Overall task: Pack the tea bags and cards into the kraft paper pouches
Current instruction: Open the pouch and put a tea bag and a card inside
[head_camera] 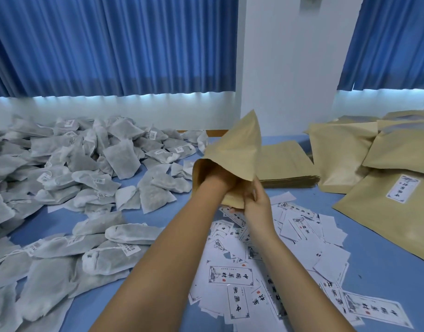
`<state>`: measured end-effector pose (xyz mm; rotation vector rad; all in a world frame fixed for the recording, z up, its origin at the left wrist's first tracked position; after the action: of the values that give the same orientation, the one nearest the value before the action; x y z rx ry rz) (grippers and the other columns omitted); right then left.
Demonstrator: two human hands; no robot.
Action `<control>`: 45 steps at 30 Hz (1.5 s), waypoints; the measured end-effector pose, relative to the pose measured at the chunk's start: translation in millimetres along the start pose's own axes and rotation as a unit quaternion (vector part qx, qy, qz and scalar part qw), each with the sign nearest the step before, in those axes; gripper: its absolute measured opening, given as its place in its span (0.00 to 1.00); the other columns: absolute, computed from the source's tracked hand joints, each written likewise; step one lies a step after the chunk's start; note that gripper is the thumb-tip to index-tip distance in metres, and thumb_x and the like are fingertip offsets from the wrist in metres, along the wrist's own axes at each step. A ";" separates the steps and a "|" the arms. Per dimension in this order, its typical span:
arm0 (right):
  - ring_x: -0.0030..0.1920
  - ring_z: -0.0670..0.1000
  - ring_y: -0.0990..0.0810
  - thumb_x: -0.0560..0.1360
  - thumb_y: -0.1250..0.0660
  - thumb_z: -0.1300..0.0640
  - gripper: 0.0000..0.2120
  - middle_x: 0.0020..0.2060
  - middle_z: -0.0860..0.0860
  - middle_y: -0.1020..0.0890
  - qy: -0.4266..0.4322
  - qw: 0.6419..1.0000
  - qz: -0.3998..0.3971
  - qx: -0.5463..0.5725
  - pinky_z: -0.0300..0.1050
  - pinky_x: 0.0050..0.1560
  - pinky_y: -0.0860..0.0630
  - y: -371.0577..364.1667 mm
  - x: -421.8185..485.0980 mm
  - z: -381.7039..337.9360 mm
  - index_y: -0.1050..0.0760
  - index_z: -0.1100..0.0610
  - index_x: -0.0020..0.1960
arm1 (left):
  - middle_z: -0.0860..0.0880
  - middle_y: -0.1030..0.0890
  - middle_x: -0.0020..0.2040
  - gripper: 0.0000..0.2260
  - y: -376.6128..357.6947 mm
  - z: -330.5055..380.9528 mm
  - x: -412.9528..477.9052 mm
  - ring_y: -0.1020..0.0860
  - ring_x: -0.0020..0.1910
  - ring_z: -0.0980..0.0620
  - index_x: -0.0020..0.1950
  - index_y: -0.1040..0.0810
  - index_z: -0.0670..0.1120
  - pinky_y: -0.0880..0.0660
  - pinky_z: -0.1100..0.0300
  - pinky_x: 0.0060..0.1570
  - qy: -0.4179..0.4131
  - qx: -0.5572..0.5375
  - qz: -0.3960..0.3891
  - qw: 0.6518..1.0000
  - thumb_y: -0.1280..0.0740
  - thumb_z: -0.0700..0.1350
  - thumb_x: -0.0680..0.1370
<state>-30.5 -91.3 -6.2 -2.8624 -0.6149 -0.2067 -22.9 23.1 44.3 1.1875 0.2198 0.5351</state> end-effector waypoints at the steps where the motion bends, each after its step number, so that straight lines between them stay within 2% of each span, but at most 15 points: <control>1: 0.46 0.50 0.16 0.79 0.47 0.69 0.26 0.61 0.52 0.23 -0.012 1.000 0.020 -0.002 0.57 0.47 0.19 2.8 1.3 -0.4 0.33 0.50 0.72 | 0.45 0.31 0.66 0.15 2.5 3.9 -1.1 0.32 0.63 0.48 0.68 0.35 0.47 0.38 0.59 0.62 -0.033 0.002 -0.019 0.999 0.47 0.48 0.83; 3: 0.58 0.66 0.26 0.77 0.46 0.69 0.19 0.55 0.62 0.21 -0.061 0.995 0.075 0.008 0.65 0.54 0.23 11.3 5.4 0.7 0.27 0.57 0.64 | 0.45 0.32 0.69 0.19 6.3 20.1 -13.0 0.33 0.66 0.46 0.72 0.36 0.48 0.38 0.56 0.65 -0.107 0.041 -0.027 0.993 0.44 0.52 0.82; 4: 0.45 0.46 0.29 0.76 0.46 0.70 0.15 0.48 0.63 0.19 -0.082 0.992 0.089 0.038 0.61 0.52 0.21 15.0 6.6 1.5 0.23 0.60 0.55 | 0.44 0.33 0.71 0.20 5.1 29.0 -22.5 0.34 0.67 0.45 0.73 0.37 0.48 0.39 0.55 0.65 -0.133 0.095 -0.040 0.986 0.44 0.51 0.82; 6: 0.35 0.49 0.24 0.73 0.45 0.72 0.15 0.32 0.53 0.19 -0.091 0.987 0.105 0.076 0.41 0.39 0.21 20.7 9.6 0.5 0.25 0.58 0.38 | 0.42 0.28 0.66 0.18 2.9 37.1 -45.1 0.29 0.63 0.43 0.69 0.31 0.45 0.33 0.54 0.59 -0.214 0.171 0.014 0.962 0.41 0.46 0.80; 10: 0.33 0.48 0.21 0.78 0.43 0.70 0.09 0.38 0.53 0.20 -0.120 0.971 0.143 0.148 0.37 0.28 0.24 32.2 18.5 2.0 0.26 0.61 0.49 | 0.46 0.24 0.33 0.10 19.9 6.4 -83.6 0.29 0.29 0.48 0.36 0.22 0.42 0.36 0.59 0.24 -0.506 0.110 0.312 0.796 0.40 0.36 0.75; 13: 0.28 0.49 0.19 0.80 0.44 0.67 0.06 0.46 0.57 0.22 -0.156 0.963 0.149 0.163 0.43 0.37 0.18 35.7 22.0 7.1 0.29 0.63 0.54 | 0.44 0.22 0.42 0.09 29.0 -44.0 -61.2 0.24 0.39 0.45 0.43 0.21 0.42 0.28 0.55 0.34 -0.272 0.015 0.346 0.898 0.41 0.39 0.74; 15: 0.32 0.53 0.19 0.81 0.43 0.66 0.06 0.52 0.61 0.22 -0.183 0.958 0.144 0.169 0.55 0.51 0.20 34.8 21.4 9.7 0.30 0.63 0.56 | 0.41 0.27 0.63 0.17 15.6 -93.0 -34.8 0.29 0.62 0.39 0.65 0.26 0.50 0.29 0.48 0.56 0.045 0.112 0.204 0.971 0.41 0.52 0.78; 17: 0.36 0.56 0.20 0.81 0.43 0.66 0.07 0.56 0.65 0.23 -0.187 0.957 0.141 0.174 0.54 0.51 0.19 34.7 21.1 10.1 0.30 0.65 0.58 | 0.40 0.42 0.74 0.25 -4.7 -131.1 -27.8 0.41 0.70 0.33 0.73 0.39 0.59 0.39 0.40 0.66 0.178 0.177 0.060 0.966 0.45 0.64 0.78; 20: 0.35 0.54 0.20 0.81 0.43 0.65 0.09 0.52 0.62 0.22 -0.187 0.955 0.141 0.182 0.41 0.35 0.19 34.5 19.8 8.6 0.30 0.65 0.60 | 0.40 0.41 0.72 0.24 -20.3 -144.9 -25.0 0.40 0.68 0.35 0.67 0.32 0.56 0.37 0.41 0.62 0.163 0.192 0.057 0.966 0.46 0.66 0.76; 25: 0.36 0.54 0.20 0.81 0.43 0.66 0.07 0.54 0.62 0.23 -0.188 0.952 0.141 0.194 0.40 0.35 0.19 34.3 20.5 8.1 0.31 0.63 0.58 | 0.44 0.33 0.62 0.17 -19.2 -128.9 -22.8 0.36 0.64 0.41 0.46 0.28 0.51 0.30 0.43 0.56 0.072 0.118 0.085 0.987 0.40 0.65 0.75; 32: 0.37 0.55 0.20 0.81 0.43 0.67 0.07 0.52 0.61 0.22 -0.183 0.955 0.140 0.187 0.48 0.45 0.19 32.6 19.7 7.4 0.31 0.64 0.57 | 0.40 0.35 0.66 0.34 -28.2 -131.4 -39.9 0.33 0.64 0.38 0.74 0.43 0.58 0.32 0.46 0.60 0.155 0.050 0.044 0.986 0.36 0.66 0.72; 36: 0.32 0.53 0.19 0.81 0.44 0.64 0.07 0.31 0.55 0.17 -0.181 0.964 0.123 0.154 0.46 0.38 0.19 30.8 16.5 6.5 0.29 0.60 0.47 | 0.45 0.29 0.58 0.25 -21.0 -99.4 -60.2 0.27 0.56 0.43 0.66 0.31 0.57 0.26 0.52 0.48 0.010 -0.074 0.228 0.971 0.29 0.52 0.70; 39: 0.34 0.54 0.20 0.80 0.44 0.66 0.08 0.36 0.56 0.18 -0.171 0.966 0.130 0.147 0.40 0.30 0.20 31.3 16.9 7.6 0.27 0.60 0.46 | 0.44 0.29 0.59 0.25 -6.5 -60.0 -84.9 0.28 0.54 0.45 0.63 0.28 0.52 0.29 0.57 0.48 -0.270 -0.098 0.396 0.872 0.26 0.49 0.67; 42: 0.42 0.52 0.21 0.80 0.44 0.68 0.12 0.43 0.52 0.22 -0.152 0.979 0.088 0.100 0.41 0.39 0.21 30.0 15.0 13.5 0.28 0.54 0.45 | 0.41 0.28 0.60 0.25 -10.1 -13.8 -95.5 0.27 0.51 0.43 0.62 0.29 0.49 0.32 0.54 0.50 -0.497 0.007 0.324 0.805 0.26 0.47 0.67; 45: 0.43 0.47 0.22 0.82 0.46 0.62 0.10 0.43 0.49 0.23 -0.149 0.975 0.083 0.141 0.38 0.41 0.24 28.4 11.6 14.5 0.28 0.53 0.49 | 0.42 0.23 0.58 0.24 -20.5 19.7 -81.6 0.26 0.51 0.42 0.63 0.28 0.48 0.28 0.50 0.49 -0.406 0.050 0.197 0.891 0.29 0.45 0.68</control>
<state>-6.8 -108.8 -23.1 -2.6634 -0.4119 0.3185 -78.4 -39.7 23.5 1.4700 -0.7344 0.3347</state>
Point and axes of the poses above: each hand's wrist, its own x-axis towards the middle knuckle, its own y-axis out of the back of the hand, z = x × y, the point moved 2 cm from there along x, towards the middle knuckle
